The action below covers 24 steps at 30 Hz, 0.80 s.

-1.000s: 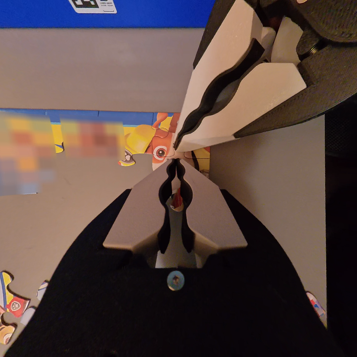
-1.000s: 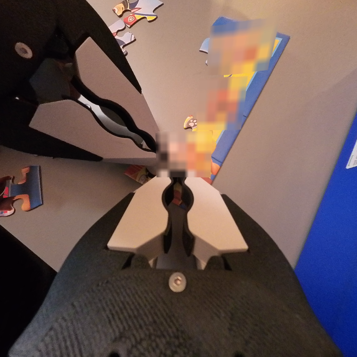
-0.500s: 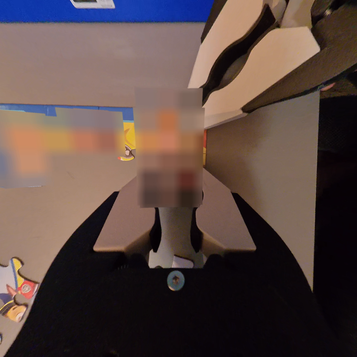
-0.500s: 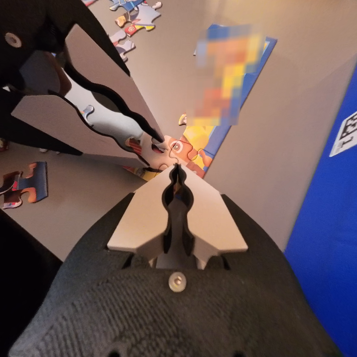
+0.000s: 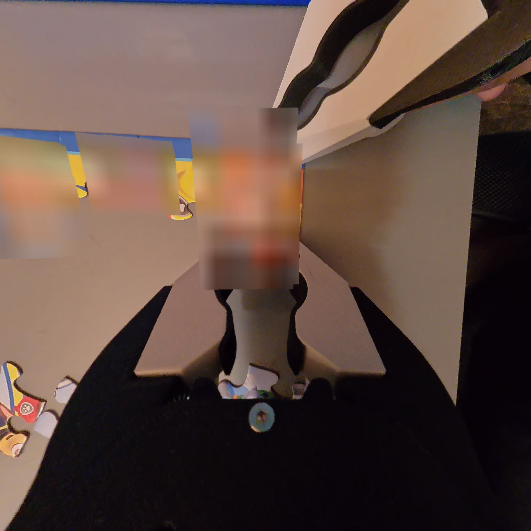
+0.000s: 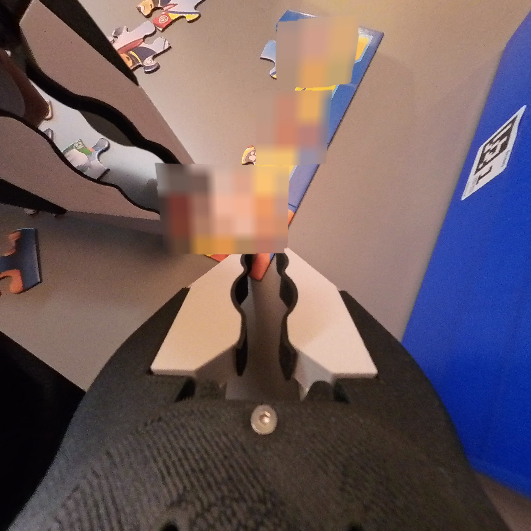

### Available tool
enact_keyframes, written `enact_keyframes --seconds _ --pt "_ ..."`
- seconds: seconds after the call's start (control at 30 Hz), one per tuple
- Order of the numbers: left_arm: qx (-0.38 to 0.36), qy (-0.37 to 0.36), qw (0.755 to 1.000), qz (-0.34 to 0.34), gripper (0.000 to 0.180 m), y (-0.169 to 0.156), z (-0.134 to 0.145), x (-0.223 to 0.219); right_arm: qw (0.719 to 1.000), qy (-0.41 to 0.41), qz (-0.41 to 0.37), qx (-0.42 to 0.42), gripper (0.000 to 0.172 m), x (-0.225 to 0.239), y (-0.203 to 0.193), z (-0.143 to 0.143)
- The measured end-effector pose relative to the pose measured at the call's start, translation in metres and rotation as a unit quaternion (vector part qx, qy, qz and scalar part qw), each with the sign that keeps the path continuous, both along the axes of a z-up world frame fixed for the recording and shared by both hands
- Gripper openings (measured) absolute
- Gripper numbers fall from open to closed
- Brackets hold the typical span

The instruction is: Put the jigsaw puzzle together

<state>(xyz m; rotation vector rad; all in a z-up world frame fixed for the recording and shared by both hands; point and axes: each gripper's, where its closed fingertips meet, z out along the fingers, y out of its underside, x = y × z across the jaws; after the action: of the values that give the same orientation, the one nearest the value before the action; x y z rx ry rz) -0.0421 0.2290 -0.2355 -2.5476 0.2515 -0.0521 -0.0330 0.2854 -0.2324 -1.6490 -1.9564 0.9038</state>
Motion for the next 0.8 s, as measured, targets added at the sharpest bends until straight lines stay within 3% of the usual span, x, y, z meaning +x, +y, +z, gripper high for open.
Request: enact_keyframes --seconds 0.17,0.33,0.5,0.8 --pt "0.021 0.006 1.000 0.018 0.036 0.001 0.011 -0.007 0.999 0.031 -0.003 -0.007 0.018 -0.003 0.002 0.010" --pt "0.082 0.005 0.993 0.080 0.039 -0.011 0.038 -0.029 0.996 0.092 -0.016 -0.002 0.020 -0.010 0.007 0.027" --pt "0.133 -0.001 0.978 0.160 0.044 -0.047 0.057 -0.053 0.989 0.142 -0.024 -0.014 0.020 -0.015 0.004 0.049" --pt "0.162 -0.010 0.947 0.277 0.055 -0.128 0.067 -0.083 0.985 0.174 -0.023 -0.011 0.023 -0.028 -0.017 0.065"
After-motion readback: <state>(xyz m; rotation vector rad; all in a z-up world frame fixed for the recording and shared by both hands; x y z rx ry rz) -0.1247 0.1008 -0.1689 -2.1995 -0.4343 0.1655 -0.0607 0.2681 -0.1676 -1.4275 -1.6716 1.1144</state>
